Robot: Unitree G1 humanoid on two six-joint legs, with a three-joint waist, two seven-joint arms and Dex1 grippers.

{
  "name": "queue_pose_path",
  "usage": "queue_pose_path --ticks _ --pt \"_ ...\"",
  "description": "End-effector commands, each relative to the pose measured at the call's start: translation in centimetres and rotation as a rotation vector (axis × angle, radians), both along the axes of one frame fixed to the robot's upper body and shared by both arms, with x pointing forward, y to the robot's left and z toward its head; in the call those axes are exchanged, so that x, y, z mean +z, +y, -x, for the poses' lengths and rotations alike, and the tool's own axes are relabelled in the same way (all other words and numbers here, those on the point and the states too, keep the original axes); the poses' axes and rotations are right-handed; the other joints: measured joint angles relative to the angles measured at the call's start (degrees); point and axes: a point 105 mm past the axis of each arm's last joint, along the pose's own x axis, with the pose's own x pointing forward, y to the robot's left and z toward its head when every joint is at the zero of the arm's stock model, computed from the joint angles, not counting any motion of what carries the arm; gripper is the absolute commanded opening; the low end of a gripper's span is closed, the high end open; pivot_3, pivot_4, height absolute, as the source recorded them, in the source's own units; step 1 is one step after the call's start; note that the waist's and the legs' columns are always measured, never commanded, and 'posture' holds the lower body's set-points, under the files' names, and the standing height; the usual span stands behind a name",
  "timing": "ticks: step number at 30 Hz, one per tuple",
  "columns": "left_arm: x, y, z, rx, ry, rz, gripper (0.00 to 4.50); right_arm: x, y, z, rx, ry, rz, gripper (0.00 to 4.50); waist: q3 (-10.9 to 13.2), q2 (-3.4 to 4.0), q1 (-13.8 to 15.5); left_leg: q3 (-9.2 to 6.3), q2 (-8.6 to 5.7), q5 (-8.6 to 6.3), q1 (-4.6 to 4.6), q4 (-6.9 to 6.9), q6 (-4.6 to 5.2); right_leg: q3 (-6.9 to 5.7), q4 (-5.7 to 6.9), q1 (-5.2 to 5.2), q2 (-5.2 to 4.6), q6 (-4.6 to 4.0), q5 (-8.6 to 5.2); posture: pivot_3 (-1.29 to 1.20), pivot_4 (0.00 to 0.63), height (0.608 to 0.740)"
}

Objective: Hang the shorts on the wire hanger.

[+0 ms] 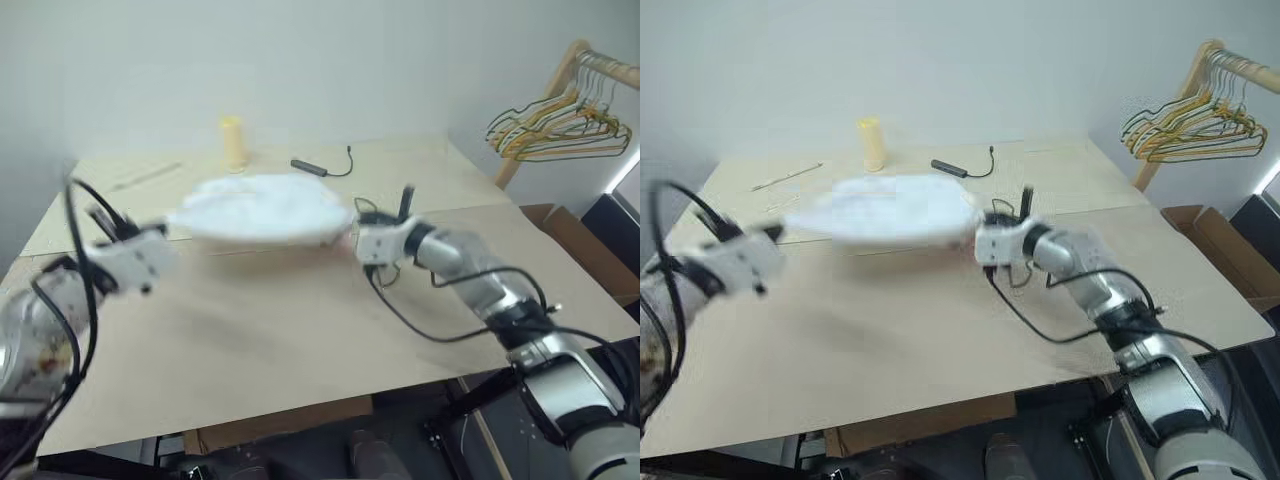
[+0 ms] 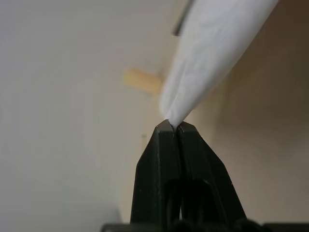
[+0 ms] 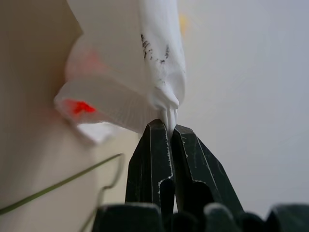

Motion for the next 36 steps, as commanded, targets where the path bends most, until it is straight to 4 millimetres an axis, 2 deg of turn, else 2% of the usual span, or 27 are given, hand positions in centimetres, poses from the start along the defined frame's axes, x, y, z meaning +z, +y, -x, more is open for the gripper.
queue_pose_path --ticks 1,3,6,8,12,16,21,24,30,32,34,36 --pt "-3.0 -0.5 2.5 -0.065 0.178 -0.103 0.04 -2.0 0.2 1.4 0.089 0.061 0.104 0.0 0.0 -0.01 0.0 0.0 0.02 0.02 0.38 -0.01 0.03 0.0 0.05 0.3 0.03 -0.04 -0.02 -0.01 0.0 0.74" --pt "-4.7 -0.7 4.2 -0.087 0.293 -0.114 0.04 -3.1 -0.4 2.2 0.126 0.093 0.174 0.0 0.0 0.0 0.2 0.01 0.04 0.03 0.76 -0.02 0.04 0.01 0.07 0.64 0.03 0.04 -0.2 -0.01 0.0 0.74" --pt "-6.4 -1.0 7.0 -0.114 0.463 -0.102 0.04 -3.0 -0.5 3.5 0.168 0.137 0.179 0.0 0.0 -0.06 0.6 0.03 0.04 0.03 0.85 -0.02 0.04 0.02 0.06 0.77 0.0 0.23 -0.35 -0.01 0.0 0.74" --pt "-7.0 -1.1 8.9 -0.115 0.59 -0.091 0.04 -2.9 -0.7 4.4 0.2 0.165 0.21 0.0 0.0 -0.09 0.8 0.05 0.05 0.01 0.71 -0.02 0.04 0.04 0.11 0.59 0.0 -0.05 -0.23 -0.01 0.0 0.74" --pt "-7.6 -1.0 12.7 -0.126 0.834 -0.114 0.04 -3.1 -1.9 7.2 0.293 0.237 0.334 0.0 0.0 -0.1 1.7 0.07 0.05 -0.08 0.51 -0.05 0.13 0.04 0.12 0.35 0.01 -0.08 -0.32 -0.01 0.0 0.74" --pt "-7.7 -0.4 13.8 -0.102 0.892 -0.148 0.04 -2.7 -1.9 9.1 0.349 0.305 0.343 0.0 0.0 -0.1 2.2 0.1 0.06 -0.11 0.6 -0.04 0.15 0.03 0.15 0.42 0.02 -0.07 -0.46 -0.01 0.0 0.74" --pt "-7.3 -1.3 14.5 -0.145 0.943 -0.099 0.04 -2.8 -2.0 9.4 0.357 0.32 0.372 0.0 -0.1 -0.22 3.0 0.13 0.08 -0.11 0.81 -0.03 0.14 0.03 0.18 0.54 0.04 -0.15 -0.83 -0.02 0.0 0.74" --pt "-7.3 -1.2 14.0 -0.155 0.909 -0.081 0.67 -3.2 -2.3 8.7 0.296 0.33 0.381 0.83 -0.1 -0.22 3.3 0.16 0.08 -0.11 0.8 -0.03 0.14 0.04 0.19 0.51 0.03 -0.2 -0.83 -0.02 0.0 0.74" --pt "-7.2 -0.1 13.8 -0.14 0.898 -0.099 2.64 -2.9 -3.7 9.7 0.3 0.411 0.392 2.93 -0.1 -0.24 3.8 0.17 0.08 -0.12 0.7 -0.04 0.15 0.03 0.17 0.46 0.03 -0.38 -0.71 -0.02 0.0 0.74" --pt "-6.9 0.2 13.6 -0.135 0.885 -0.096 3.28 -2.2 -4.1 9.9 0.284 0.467 0.325 3.63 -0.1 -0.24 3.9 0.19 0.07 -0.12 0.69 -0.04 0.15 0.03 0.16 0.45 0.02 -0.37 -0.72 -0.02 0.0 0.74" --pt "-6.4 0.4 13.3 -0.134 0.868 -0.087 3.96 -1.2 -4.7 9.2 0.233 0.498 0.239 4.38 -0.1 -0.25 4.1 0.19 0.08 -0.12 0.7 -0.04 0.15 0.03 0.18 0.46 0.03 -0.4 -0.73 -0.03 0.0 0.74" --pt "-5.6 0.2 12.9 -0.147 0.841 -0.062 4.49 -0.2 -5.4 8.1 0.147 0.536 0.133 4.5 -0.1 -0.25 4.1 0.22 0.09 -0.12 0.77 -0.04 0.15 0.03 0.19 0.49 0.03 -0.41 -0.75 -0.03 0.0 0.74"
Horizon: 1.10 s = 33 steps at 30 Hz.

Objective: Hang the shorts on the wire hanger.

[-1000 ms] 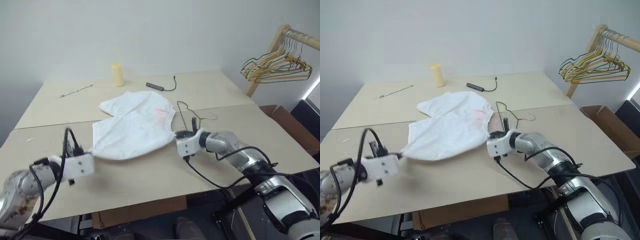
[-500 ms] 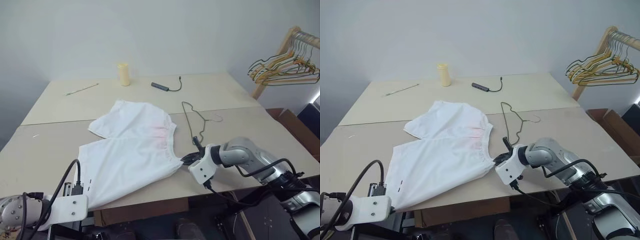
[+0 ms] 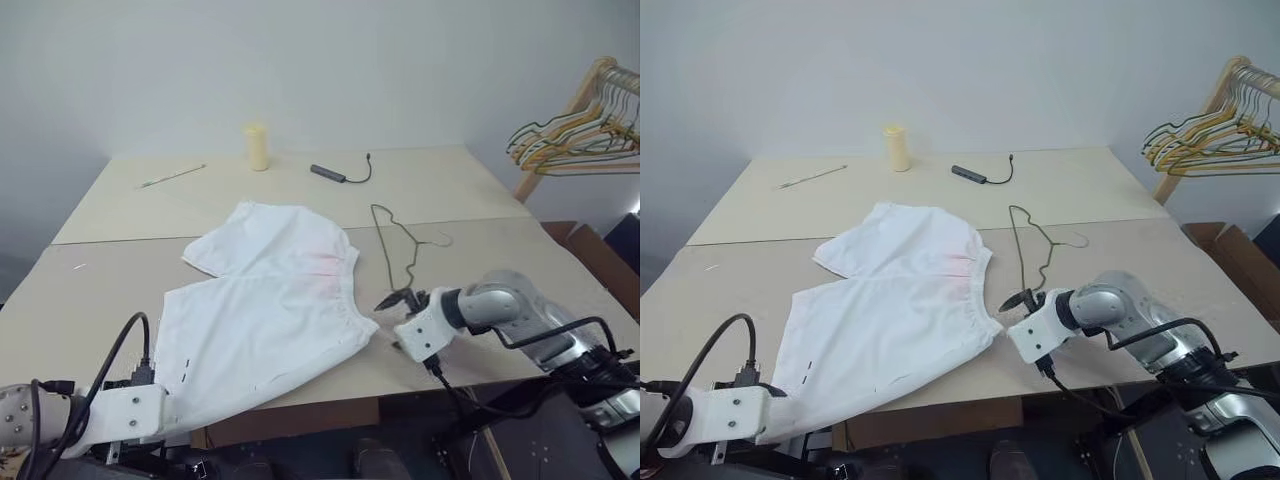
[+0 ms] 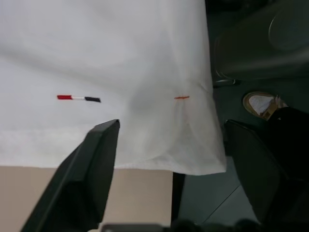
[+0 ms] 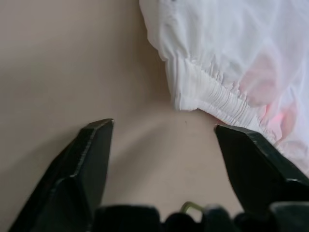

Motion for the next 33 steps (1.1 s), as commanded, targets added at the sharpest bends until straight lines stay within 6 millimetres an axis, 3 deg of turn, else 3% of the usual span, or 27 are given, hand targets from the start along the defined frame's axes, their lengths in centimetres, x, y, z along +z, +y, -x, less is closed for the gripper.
queue_pose_path --ticks 1,4,7,14,19,25,33 --pt "2.2 -0.6 -1.2 -0.017 -0.092 0.056 4.49 3.4 -0.8 -2.2 -0.21 0.04 -0.176 4.5 0.0 -0.02 0.0 0.0 0.0 0.0 0.01 0.0 0.0 0.0 0.0 0.01 0.0 0.01 -0.01 -0.03 0.0 0.74" --pt "5.4 -3.7 -4.0 -0.008 -0.277 0.333 4.49 5.0 -0.9 -5.0 -0.426 0.124 -0.378 4.5 0.0 -0.03 0.3 0.01 0.01 0.0 0.06 0.02 0.0 0.01 0.03 0.05 0.0 0.01 0.01 -0.03 0.0 0.74" --pt "8.1 -6.3 -5.8 -0.033 -0.38 0.56 4.49 5.2 -0.9 -8.1 -0.645 0.165 -0.536 4.5 -0.1 -0.1 0.5 -0.03 0.03 0.01 0.04 0.12 -0.01 0.01 0.13 0.05 0.08 0.27 0.27 -0.04 0.0 0.74" --pt "8.0 -8.2 -8.0 -0.08 -0.399 0.567 4.49 2.1 -1.7 -13.3 -1.027 0.193 -0.655 4.5 -0.1 -0.07 -0.4 -0.1 -0.03 0.0 -0.29 0.09 -0.02 0.03 0.0 -0.15 0.1 0.2 0.4 -0.05 0.0 0.74" --pt "7.8 -9.0 -8.7 -0.097 -0.397 0.581 4.49 -1.2 -3.1 -13.8 -1.14 0.201 -0.559 4.5 -0.1 -0.07 -1.2 -0.17 -0.08 0.0 -0.37 0.09 -0.02 -0.01 -0.08 -0.11 0.04 0.27 0.43 -0.05 0.0 0.74" --pt "6.6 -8.3 -8.9 -0.095 -0.377 0.527 4.49 -3.1 -6.4 -12.0 -1.177 0.234 -0.461 4.5 -0.1 -0.06 -2.7 -0.22 -0.09 0.0 -0.34 0.09 -0.02 0.0 -0.05 -0.1 0.06 0.28 0.43 -0.07 0.0 0.74" --pt "5.9 -8.0 -9.1 -0.097 -0.38 0.51 4.49 -2.7 -9.3 -9.7 -1.189 0.194 -0.393 4.5 -0.1 -0.03 -2.7 -0.23 -0.09 0.0 -0.24 0.09 -0.01 0.0 -0.05 0.0 0.06 0.33 0.4 -0.07 0.0 0.74"
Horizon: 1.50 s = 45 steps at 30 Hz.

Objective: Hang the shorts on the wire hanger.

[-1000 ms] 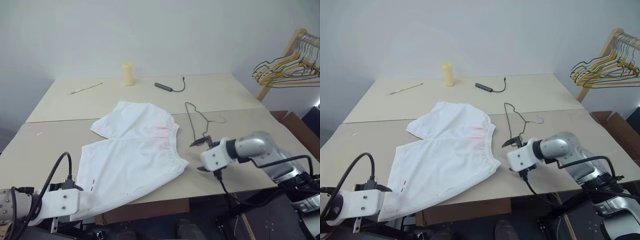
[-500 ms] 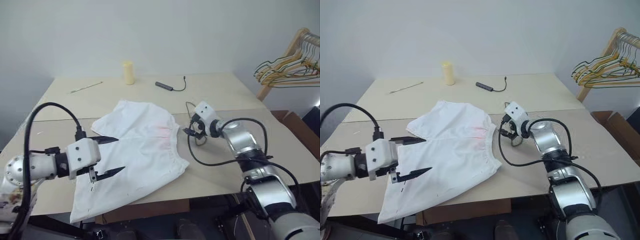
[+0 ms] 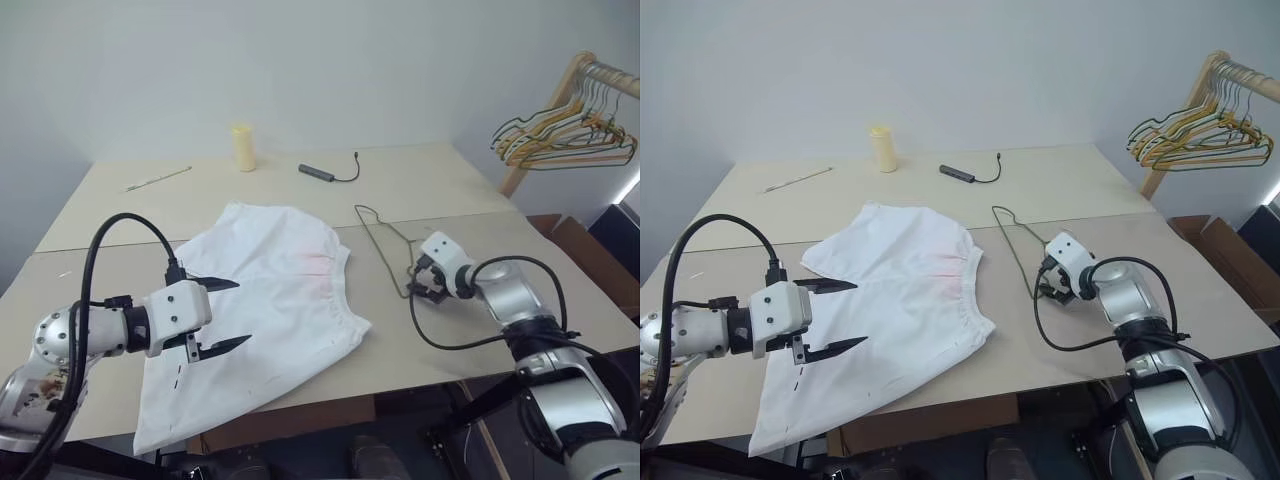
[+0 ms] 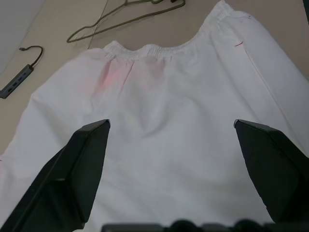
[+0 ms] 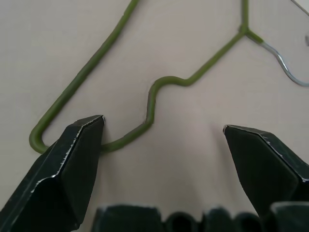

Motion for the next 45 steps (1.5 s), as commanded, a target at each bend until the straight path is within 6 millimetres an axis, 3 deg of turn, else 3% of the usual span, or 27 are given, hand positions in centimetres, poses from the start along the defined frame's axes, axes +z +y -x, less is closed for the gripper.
queue_pose_path --ticks 1,3,6,9,17,24,30,33,40,44,45 --pt "0.2 -0.2 -0.1 -0.015 -0.03 -0.018 4.49 1.9 -0.8 0.0 -0.022 -0.052 0.021 4.5 0.0 0.01 0.0 0.0 0.0 0.0 0.0 0.0 0.0 0.0 0.0 0.0 0.0 0.01 0.0 -0.07 0.0 0.74" --pt "0.1 -0.2 -0.1 -0.017 -0.029 -0.02 4.49 2.9 -0.6 -0.2 -0.028 -0.076 0.006 4.5 0.0 0.01 -0.1 0.01 0.0 0.0 -0.02 0.0 0.0 0.01 -0.01 -0.03 0.0 0.0 0.0 -0.08 0.0 0.74" --pt "0.1 -0.3 -0.1 -0.016 -0.033 -0.018 4.49 6.0 2.1 -1.1 -0.038 -0.093 -0.21 4.5 0.0 0.01 -0.8 0.01 0.0 0.0 -0.05 0.0 0.0 0.04 0.0 -0.08 0.01 0.0 0.0 -0.08 0.0 0.74" --pt "0.5 -0.6 -0.1 -0.02 -0.042 0.006 4.49 6.8 5.0 -1.8 -0.021 -0.033 -0.374 4.5 0.0 0.02 -1.8 -0.01 0.02 0.0 -0.02 0.0 0.0 0.1 0.02 -0.06 0.06 0.0 0.03 -0.07 0.0 0.74" --pt "1.0 -1.7 0.4 -0.042 -0.046 0.059 4.49 3.9 7.8 -3.2 -0.084 0.08 -0.416 4.5 0.0 0.01 -1.5 -0.07 -0.03 -0.01 -0.19 0.0 0.01 0.01 -0.09 -0.09 -0.05 0.06 0.03 -0.05 0.0 0.74" --pt "0.3 -1.8 0.8 -0.04 -0.02 0.041 4.49 0.7 7.5 -2.9 -0.152 0.155 -0.348 4.5 0.0 0.03 -1.5 -0.07 -0.03 -0.01 -0.11 0.0 0.01 0.02 -0.02 -0.07 -0.02 0.05 0.04 -0.04 0.0 0.74" --pt "0.2 -1.8 0.7 -0.041 -0.016 0.036 4.49 -0.5 6.6 -2.1 -0.177 0.223 -0.352 4.5 0.0 0.03 -1.5 -0.08 -0.03 -0.01 -0.07 0.0 0.01 0.03 -0.03 -0.02 -0.01 0.05 0.04 -0.05 0.0 0.74" --pt "0.1 -1.8 0.7 -0.046 -0.014 0.031 4.5 -0.9 6.4 -1.8 -0.176 0.25 -0.331 3.92 0.0 0.03 -1.4 -0.09 -0.03 -0.01 -0.07 0.0 0.01 0.02 -0.04 0.0 -0.01 0.05 0.04 -0.05 0.0 0.74" --pt "0.2 -1.9 0.4 -0.049 -0.022 0.032 4.5 -1.9 6.1 -1.4 -0.182 0.268 -0.272 1.32 -0.1 0.01 -1.5 -0.09 -0.02 -0.01 -0.05 0.0 0.01 0.02 -0.04 0.01 0.0 0.05 0.04 -0.05 0.0 0.74" --pt "0.1 -2.0 0.4 -0.045 -0.018 0.035 4.5 -2.2 5.9 -1.3 -0.188 0.269 -0.255 0.03 -0.1 0.0 -1.6 -0.09 -0.01 -0.01 -0.04 0.0 0.01 0.02 -0.04 0.01 0.02 0.05 0.04 -0.05 0.0 0.74" --pt "0.1 -2.0 0.4 -0.046 -0.018 0.034 4.5 -2.2 5.9 -1.4 -0.194 0.264 -0.259 0.03 -0.1 -0.01 -1.6 -0.09 -0.01 -0.01 -0.04 -0.01 0.01 0.02 -0.04 0.01 0.02 0.05 0.04 -0.05 0.0 0.74"
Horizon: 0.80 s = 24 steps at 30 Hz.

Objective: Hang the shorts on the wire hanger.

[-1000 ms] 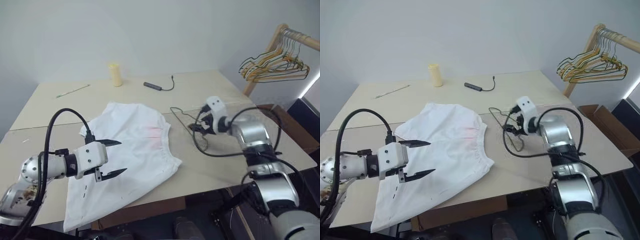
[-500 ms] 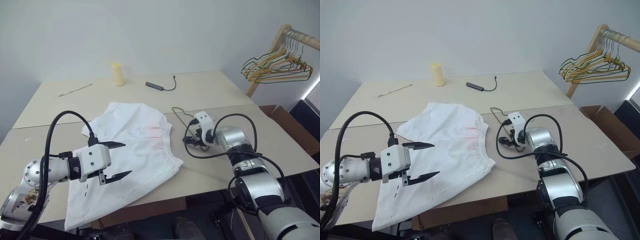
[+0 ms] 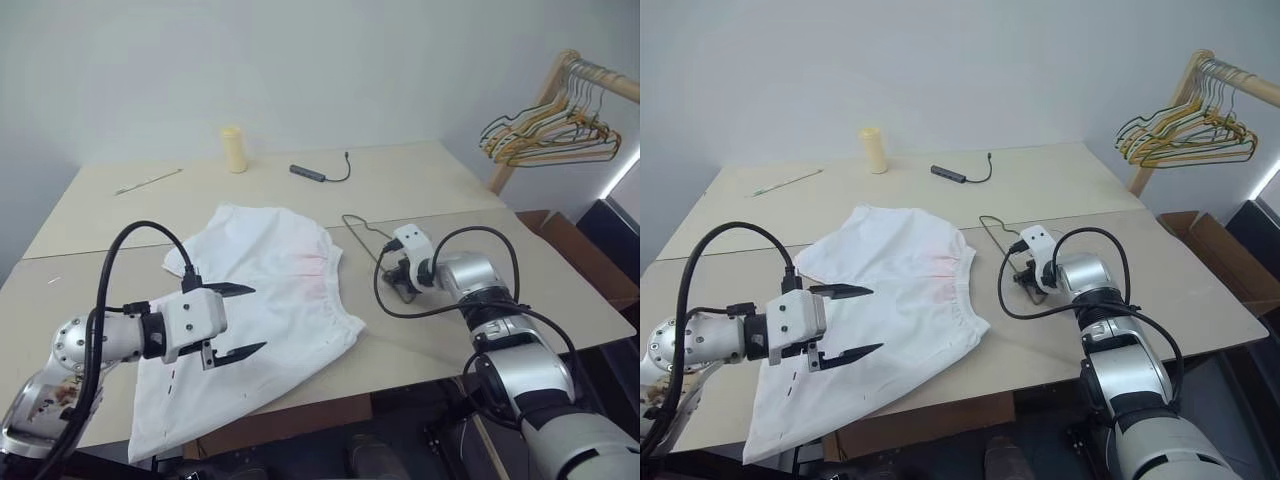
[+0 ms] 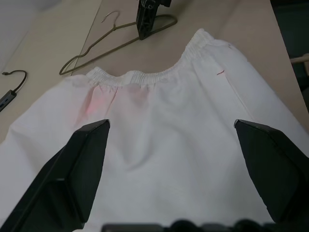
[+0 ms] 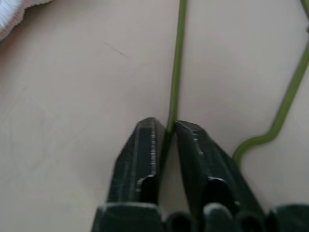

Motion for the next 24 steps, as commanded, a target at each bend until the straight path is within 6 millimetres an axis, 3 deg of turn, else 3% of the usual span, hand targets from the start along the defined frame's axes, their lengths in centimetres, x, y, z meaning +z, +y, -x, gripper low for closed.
queue_pose_path --ticks 1,5,8,12,16,20,24 --pt "0.5 0.0 -0.3 0.008 -0.032 -0.008 4.5 -1.3 -0.5 0.6 -0.031 0.043 0.02 0.03 0.0 -0.01 0.0 0.0 0.0 0.0 0.0 0.0 0.0 0.0 0.0 0.0 0.0 0.0 0.0 -0.05 0.0 0.74" --pt "0.7 0.1 -1.5 0.07 -0.068 -0.004 4.5 0.8 -0.5 -0.9 -0.102 -0.097 -0.001 0.03 -0.1 -0.08 0.1 -0.01 0.0 0.0 0.02 0.0 0.0 0.0 0.0 0.04 0.0 0.0 0.0 -0.05 0.0 0.74" --pt "1.1 0.5 -4.0 0.218 -0.105 0.02 4.5 4.1 0.1 -2.1 -0.125 -0.273 -0.037 0.03 0.0 -0.02 0.4 -0.02 -0.02 0.01 0.01 0.02 0.0 0.0 0.01 0.05 -0.01 0.03 0.02 -0.05 0.0 0.74" --pt "5.0 -0.5 -7.6 0.438 -0.059 0.421 4.5 9.2 0.9 -2.2 -0.114 -0.581 -0.019 0.03 0.0 0.0 0.6 -0.14 -0.08 0.01 -0.23 0.02 0.0 0.0 -0.01 -0.13 -0.04 0.08 0.05 -0.06 0.0 0.74" --pt "7.7 -1.5 -8.8 0.49 0.132 0.821 4.5 12.6 3.1 -0.3 -0.025 -0.771 -0.093 0.03 0.0 0.0 0.2 -0.62 -0.1 -0.09 -0.63 0.33 0.05 -0.01 -0.04 -0.25 -0.08 0.22 0.14 -0.08 0.0 0.74" --pt "10.8 -2.2 -8.4 0.341 0.335 1.249 4.5 14.8 5.7 2.4 0.127 -0.895 -0.2 0.03 0.0 -0.01 0.2 -0.88 -0.14 -0.18 -0.66 0.5 0.03 -0.02 -0.05 -0.2 -0.13 0.29 0.17 -0.08 0.0 0.74" --pt "11.9 -1.9 -8.2 0.267 0.418 1.422 4.5 15.5 7.9 5.0 0.296 -0.951 -0.242 0.03 0.0 -0.01 0.0 -0.92 -0.17 -0.17 -0.55 0.55 0.03 -0.01 0.02 -0.11 -0.11 0.3 0.19 -0.09 0.0 0.74"
